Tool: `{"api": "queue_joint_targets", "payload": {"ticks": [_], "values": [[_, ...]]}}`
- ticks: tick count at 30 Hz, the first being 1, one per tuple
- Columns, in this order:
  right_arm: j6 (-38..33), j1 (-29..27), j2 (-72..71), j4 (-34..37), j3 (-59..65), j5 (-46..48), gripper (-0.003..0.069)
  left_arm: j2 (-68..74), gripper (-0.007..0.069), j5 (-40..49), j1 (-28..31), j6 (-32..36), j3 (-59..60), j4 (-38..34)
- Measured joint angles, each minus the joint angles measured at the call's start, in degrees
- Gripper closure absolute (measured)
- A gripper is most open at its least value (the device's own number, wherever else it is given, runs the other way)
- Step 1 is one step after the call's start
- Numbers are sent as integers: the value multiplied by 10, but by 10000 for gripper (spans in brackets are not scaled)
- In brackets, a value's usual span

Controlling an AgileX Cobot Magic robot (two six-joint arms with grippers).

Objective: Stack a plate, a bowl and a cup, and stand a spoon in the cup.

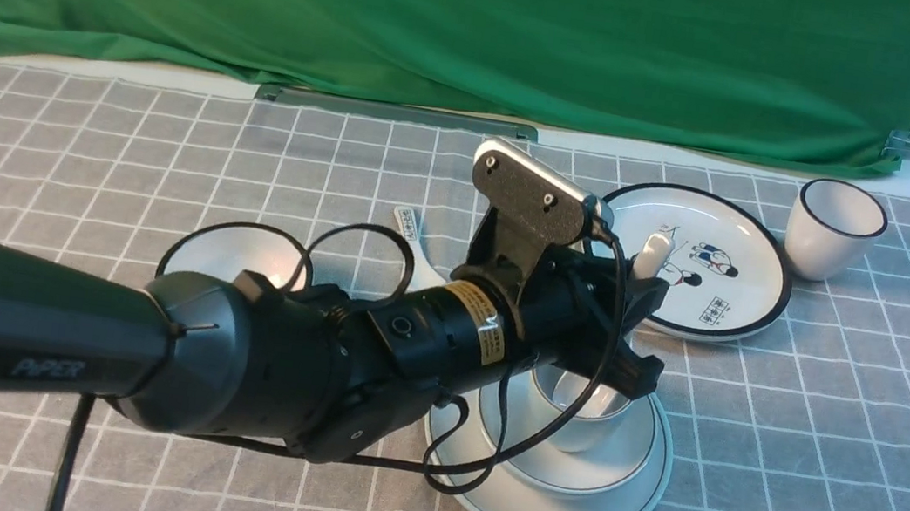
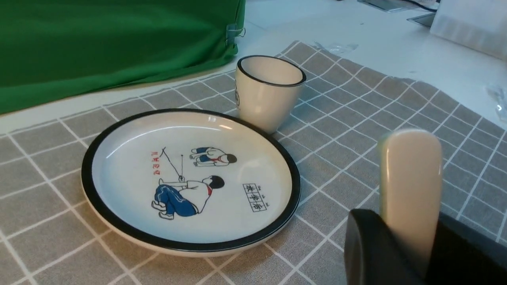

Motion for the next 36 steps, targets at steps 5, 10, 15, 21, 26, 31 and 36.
{"api": "queue_joint_targets", "payload": {"ticks": [5,10,15,21,26,31,36], "values": [[0,0,0,0,0,0,638,0,406,4,2,2,0,0],[0,0,0,0,0,0,638,-11,336,64,2,1,0,-7],[0,0,0,0,0,-12,638,-80,352,221,4,-1,0,-35],[0,0,-68,-17,14,-131,638,-281,580,467,35,7,12,-30],[22,0,-247,-54,102,-294,638,-462,620,463,62,-1,126,-28],[23,0,-376,-67,203,-427,638,-598,624,395,78,-20,252,-28],[22,0,-449,-70,285,-525,631,-700,624,313,90,-28,370,-29]]}}
